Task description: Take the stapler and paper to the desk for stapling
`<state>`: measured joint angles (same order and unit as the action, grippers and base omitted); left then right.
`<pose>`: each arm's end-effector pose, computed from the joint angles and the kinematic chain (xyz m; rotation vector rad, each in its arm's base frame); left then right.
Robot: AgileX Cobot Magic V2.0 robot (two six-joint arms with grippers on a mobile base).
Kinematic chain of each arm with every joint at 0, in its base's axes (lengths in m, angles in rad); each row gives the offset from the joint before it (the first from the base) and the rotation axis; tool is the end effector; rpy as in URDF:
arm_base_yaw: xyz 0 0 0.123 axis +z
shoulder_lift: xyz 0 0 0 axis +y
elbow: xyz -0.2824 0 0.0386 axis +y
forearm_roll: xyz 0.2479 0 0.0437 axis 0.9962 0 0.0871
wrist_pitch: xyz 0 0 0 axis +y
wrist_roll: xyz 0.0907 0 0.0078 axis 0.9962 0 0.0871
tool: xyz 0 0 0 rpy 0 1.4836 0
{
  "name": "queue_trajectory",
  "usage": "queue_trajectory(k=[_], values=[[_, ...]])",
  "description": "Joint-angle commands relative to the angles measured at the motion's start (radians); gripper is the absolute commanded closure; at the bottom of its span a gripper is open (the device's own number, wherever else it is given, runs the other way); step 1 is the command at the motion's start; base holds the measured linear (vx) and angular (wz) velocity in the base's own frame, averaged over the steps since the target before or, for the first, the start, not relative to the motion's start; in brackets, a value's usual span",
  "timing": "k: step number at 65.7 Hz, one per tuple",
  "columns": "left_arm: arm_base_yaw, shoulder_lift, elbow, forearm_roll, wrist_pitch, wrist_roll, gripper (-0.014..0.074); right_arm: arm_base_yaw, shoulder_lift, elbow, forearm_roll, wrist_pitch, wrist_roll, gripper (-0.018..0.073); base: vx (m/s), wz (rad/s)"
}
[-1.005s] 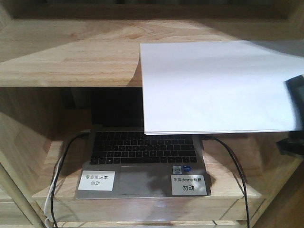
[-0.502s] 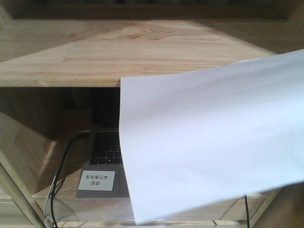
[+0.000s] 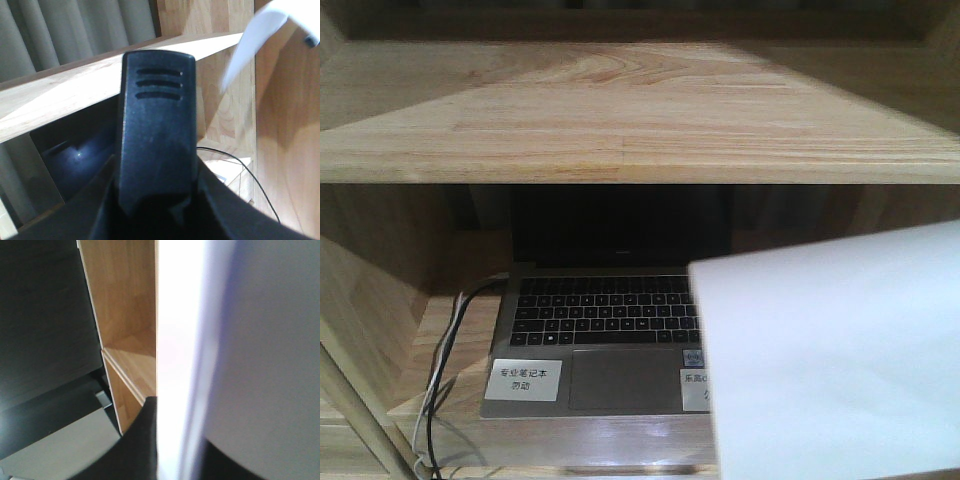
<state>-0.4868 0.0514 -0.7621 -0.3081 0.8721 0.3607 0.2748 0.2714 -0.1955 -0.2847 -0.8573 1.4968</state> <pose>-0.0384 -0.0036 0.3663 0.6891 1.4858 -0.4417 0.0407 0.0315 0.3273 0.1987 0.8139 1.5775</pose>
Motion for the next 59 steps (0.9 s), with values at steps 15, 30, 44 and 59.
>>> queue_trajectory(k=[15, 30, 44, 59], values=[[-0.001, 0.020, -0.023, -0.025, -0.115, 0.000, 0.0603, -0.109, -0.088, -0.028, 0.002, 0.052, 0.049, 0.0566, 0.00, 0.00], [-0.001, 0.020, -0.023, -0.025, -0.115, 0.000, 0.0603, -0.166, -0.090, -0.028, 0.028, 0.051, 0.073, 0.0565, 0.00, 0.00], [-0.001, 0.020, -0.023, -0.025, -0.115, 0.000, 0.0603, -0.197, -0.090, -0.028, 0.032, 0.053, 0.076, 0.0562, 0.00, 0.00], [-0.001, 0.020, -0.023, -0.025, -0.115, 0.000, 0.0603, -0.197, -0.090, -0.028, 0.041, 0.054, 0.076, 0.0562, 0.00, 0.00]])
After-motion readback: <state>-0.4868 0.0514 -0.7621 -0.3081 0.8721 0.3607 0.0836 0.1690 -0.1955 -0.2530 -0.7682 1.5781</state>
